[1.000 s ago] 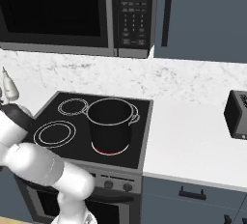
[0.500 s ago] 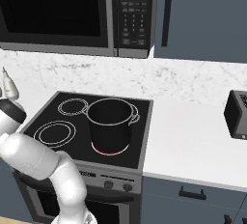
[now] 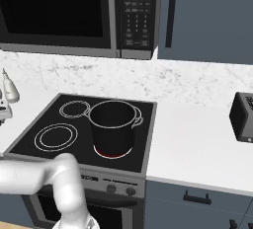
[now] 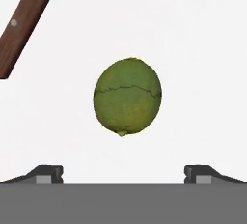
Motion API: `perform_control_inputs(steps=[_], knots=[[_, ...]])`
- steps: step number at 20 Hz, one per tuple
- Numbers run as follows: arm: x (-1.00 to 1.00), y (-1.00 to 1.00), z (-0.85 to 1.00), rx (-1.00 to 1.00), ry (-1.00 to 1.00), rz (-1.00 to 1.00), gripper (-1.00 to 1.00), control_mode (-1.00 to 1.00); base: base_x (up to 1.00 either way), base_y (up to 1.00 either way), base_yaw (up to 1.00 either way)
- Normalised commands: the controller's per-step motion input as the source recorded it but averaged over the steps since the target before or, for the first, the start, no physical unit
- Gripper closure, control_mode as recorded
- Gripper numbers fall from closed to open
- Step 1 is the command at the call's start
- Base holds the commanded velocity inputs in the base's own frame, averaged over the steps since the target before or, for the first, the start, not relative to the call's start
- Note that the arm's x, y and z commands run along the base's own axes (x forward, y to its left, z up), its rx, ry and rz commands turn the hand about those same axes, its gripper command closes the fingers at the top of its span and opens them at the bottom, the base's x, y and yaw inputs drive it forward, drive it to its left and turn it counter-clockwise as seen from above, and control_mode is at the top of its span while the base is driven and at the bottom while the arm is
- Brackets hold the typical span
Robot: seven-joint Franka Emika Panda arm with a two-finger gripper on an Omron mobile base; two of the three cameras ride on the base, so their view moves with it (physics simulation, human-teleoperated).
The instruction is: Put the lime and eggplant in the pot. Retrieve the spatula and lightly stir the vegetables in the pot.
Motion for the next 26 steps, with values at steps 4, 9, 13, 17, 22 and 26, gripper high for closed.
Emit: perform_control_inputs(steps=[4,9,13,17,22,26], knots=[[0.13,0.37,-0.24,0.00,0.00,0.00,-1.00,-1.00,0.00,0.00,0.00],[0.18,0.22,-0.08,0.00,0.00,0.00,-1.00,-1.00,0.00,0.00,0.00],[0.11,0.01,0.00,0.00,0.00,0.00,-1.00,-1.00,0.00,0.00,0.00],[0.05,0.00,-0.01,0.00,0.00,0.00,-1.00,-1.00,0.00,0.00,0.00],[0.00,0.00,-0.08,-0.01,0.01,0.00,-1.00,-1.00,0.00,0.00,0.00],[0.00,-0.10,-0.13,0.00,0.04,0.00,-1.00,-1.00,0.00,0.00,0.00]])
